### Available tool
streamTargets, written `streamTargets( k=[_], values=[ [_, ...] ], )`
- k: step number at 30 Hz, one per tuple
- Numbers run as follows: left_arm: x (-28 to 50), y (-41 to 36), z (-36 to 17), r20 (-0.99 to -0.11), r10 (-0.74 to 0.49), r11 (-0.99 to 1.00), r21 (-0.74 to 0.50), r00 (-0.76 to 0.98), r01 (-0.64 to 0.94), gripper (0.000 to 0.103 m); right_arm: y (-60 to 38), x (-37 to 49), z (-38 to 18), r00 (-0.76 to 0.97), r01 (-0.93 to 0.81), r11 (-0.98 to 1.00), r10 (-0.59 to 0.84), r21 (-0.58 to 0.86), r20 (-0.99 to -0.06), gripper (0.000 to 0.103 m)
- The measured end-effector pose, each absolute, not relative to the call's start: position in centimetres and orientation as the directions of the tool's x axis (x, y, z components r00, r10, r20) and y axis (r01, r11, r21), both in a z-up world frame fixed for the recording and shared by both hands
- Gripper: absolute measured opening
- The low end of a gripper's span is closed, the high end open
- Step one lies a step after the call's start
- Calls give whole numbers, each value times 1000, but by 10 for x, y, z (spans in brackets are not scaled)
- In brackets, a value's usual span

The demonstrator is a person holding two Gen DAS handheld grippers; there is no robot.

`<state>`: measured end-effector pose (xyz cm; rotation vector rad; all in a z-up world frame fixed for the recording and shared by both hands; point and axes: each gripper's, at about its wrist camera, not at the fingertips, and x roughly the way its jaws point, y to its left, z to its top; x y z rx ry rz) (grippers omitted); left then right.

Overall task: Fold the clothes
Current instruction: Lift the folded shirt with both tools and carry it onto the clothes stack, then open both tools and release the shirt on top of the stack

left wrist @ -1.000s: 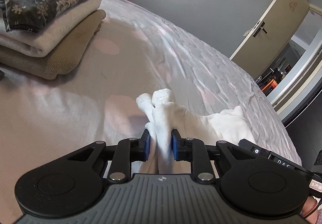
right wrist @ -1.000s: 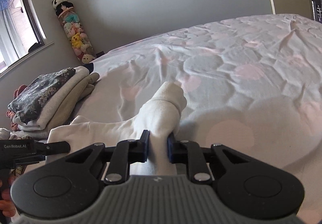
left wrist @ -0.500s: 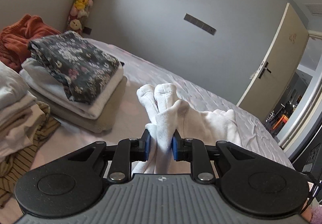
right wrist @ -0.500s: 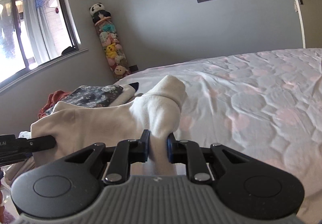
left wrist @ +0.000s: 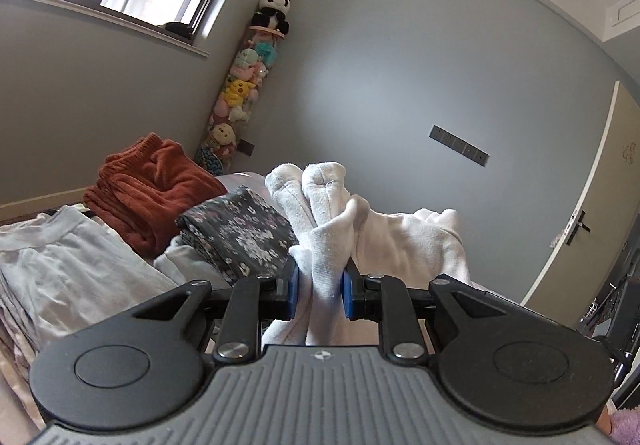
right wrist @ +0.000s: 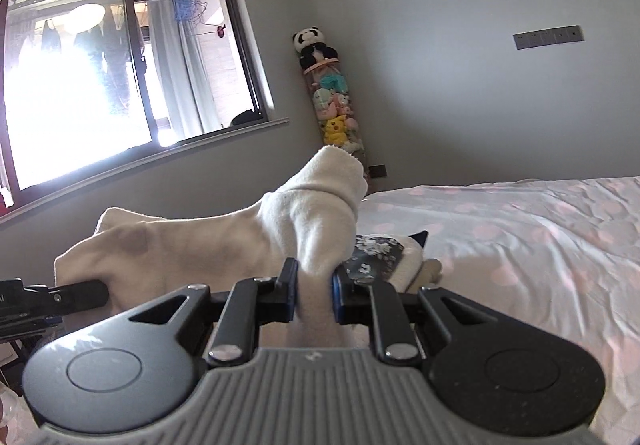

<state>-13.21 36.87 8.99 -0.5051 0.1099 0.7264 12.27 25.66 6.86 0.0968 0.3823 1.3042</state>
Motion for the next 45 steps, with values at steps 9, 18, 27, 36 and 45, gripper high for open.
streamTargets(
  k=[9, 18, 27, 36, 45],
  values=[
    [-190, 410, 97, -247, 685, 542, -457, 686, -706, 18, 343, 89, 96, 47, -950, 111, 975, 293, -216, 19],
    [-238, 450, 90, -283, 764, 418, -467, 580, -779, 18, 455, 37, 117, -146, -974, -87, 946, 210, -288, 19],
    [-275, 491, 65, -393, 781, 328, -404, 485, -854, 18, 547, -17, 95, -259, -966, -225, 875, 131, -408, 19],
    [-296, 523, 24, -499, 756, 240, -391, 424, -889, 18, 625, -45, 54, -315, -947, -292, 766, 134, -560, 19],
    [-296, 539, -3, -563, 723, 207, -375, 399, -904, 18, 665, -47, 17, -282, -956, -259, 702, 134, -654, 19]
  ],
)
